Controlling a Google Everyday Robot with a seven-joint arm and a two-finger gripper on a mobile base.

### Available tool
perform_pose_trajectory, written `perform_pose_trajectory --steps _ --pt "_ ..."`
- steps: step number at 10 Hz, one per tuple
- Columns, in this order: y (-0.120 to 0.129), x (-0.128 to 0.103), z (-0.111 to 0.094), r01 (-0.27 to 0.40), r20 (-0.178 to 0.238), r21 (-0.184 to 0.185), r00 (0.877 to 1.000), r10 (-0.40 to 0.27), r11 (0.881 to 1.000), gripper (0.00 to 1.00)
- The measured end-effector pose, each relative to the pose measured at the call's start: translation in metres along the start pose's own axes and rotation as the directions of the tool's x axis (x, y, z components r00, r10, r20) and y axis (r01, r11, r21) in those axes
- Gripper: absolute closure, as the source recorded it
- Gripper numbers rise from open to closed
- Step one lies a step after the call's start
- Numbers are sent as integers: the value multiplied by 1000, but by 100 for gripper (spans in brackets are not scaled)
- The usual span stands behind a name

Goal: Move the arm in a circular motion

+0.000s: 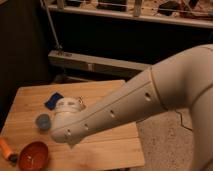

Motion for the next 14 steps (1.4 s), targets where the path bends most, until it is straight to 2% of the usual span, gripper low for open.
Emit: perform_pose_trajectory --steps 2,3,4,5,7,8,9,12,14 --pt "-47 20 1 -118 3 24 993 118 993 35" --pt "-86 28 -1 -210 13 47 978 209 977 35" --pt "-113 31 -2 -265 20 63 964 264 962 35" --pt "-148 35 -4 -334 27 84 943 333 939 35" --pt "-223 39 -5 -478 29 141 877 479 867 35" --pt "-264 36 -8 -545 36 170 836 548 821 35" --pt "-294 23 -13 -588 47 187 805 591 786 35" --pt "-334 -36 -25 -659 71 194 748 659 727 35" --pt "-332 -74 -22 -678 54 179 731 681 713 35"
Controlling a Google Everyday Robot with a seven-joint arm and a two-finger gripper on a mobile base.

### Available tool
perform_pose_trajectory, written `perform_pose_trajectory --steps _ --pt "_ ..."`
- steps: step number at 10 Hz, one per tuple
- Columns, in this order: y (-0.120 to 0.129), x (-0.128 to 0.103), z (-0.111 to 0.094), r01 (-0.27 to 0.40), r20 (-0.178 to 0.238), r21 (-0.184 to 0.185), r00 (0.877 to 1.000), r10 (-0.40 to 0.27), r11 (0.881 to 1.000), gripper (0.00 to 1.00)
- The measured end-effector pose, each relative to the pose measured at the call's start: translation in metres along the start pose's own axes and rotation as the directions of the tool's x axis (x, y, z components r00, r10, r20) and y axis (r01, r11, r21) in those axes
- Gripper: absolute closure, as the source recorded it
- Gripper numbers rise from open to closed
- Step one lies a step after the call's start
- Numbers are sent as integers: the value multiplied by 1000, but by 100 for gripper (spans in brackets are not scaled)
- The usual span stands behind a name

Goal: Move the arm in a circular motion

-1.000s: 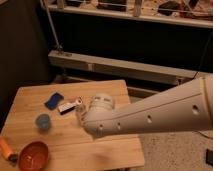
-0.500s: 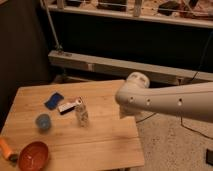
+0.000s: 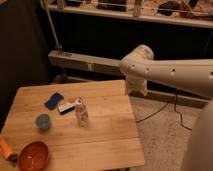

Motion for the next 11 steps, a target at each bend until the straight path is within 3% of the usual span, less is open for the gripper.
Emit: perform_pose_trajectory --steps 4,8,11 --pt "56 -29 4 -5 -62 7 998 5 1000 35" --pt "147 -40 5 104 -72 -7 992 -104 995 35" --pt "205 -36 5 193 -69 -48 978 -196 980 35"
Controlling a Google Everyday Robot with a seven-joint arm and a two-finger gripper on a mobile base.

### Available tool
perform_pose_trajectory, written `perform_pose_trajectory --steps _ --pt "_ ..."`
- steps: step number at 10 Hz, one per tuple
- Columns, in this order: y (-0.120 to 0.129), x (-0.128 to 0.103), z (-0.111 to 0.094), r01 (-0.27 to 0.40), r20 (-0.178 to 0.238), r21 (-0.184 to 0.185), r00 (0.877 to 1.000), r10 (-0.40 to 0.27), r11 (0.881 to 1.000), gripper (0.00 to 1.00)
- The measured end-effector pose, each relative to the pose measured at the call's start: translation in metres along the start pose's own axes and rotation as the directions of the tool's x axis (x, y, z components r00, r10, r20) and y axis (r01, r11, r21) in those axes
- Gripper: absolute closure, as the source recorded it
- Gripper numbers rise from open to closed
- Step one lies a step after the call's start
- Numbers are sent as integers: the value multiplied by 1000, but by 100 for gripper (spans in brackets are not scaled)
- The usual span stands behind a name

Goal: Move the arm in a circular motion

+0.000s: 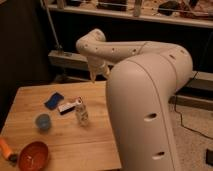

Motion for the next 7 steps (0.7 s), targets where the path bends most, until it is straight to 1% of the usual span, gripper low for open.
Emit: perform_pose_trajectory --steps 2,3,4,6,7 --pt "35 2 0 72 4 -22 997 -72 997 35" --pt "58 3 -2 119 14 -33 993 -118 992 35" --pt "84 7 -4 174 25 -45 985 -173 984 35" --pt "122 17 -8 258 42 -65 966 -256 964 35" --pt "142 25 -9 306 52 -77 952 -303 949 35"
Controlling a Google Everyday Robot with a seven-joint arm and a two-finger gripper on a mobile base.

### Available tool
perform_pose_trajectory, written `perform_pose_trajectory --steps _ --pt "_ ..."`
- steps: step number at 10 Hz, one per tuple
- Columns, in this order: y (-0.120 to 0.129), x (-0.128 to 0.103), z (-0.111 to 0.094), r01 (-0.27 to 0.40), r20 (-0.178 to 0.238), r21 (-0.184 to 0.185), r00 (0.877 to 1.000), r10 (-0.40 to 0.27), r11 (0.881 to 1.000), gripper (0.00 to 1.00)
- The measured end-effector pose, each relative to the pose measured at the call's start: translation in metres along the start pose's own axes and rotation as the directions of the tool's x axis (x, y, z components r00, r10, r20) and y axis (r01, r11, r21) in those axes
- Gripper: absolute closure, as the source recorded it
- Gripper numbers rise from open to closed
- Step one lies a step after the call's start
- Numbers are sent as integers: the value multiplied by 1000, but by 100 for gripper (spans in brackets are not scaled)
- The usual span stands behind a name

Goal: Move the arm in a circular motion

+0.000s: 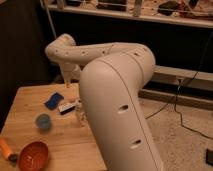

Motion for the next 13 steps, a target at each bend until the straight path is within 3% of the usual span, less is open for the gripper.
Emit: perform_pose_trajectory --steps 2,6,8,11,13 --pt "39 9 -1 96 12 -25 995 -96 995 35" --pt "80 53 -2 228 -9 -52 973 -229 972 35" --pt "96 95 0 330 -24 -40 943 -331 943 35" --pt "123 158 -4 474 -20 -28 880 -475 880 35" --pt "121 191 -10 508 -3 -5 861 -508 861 35"
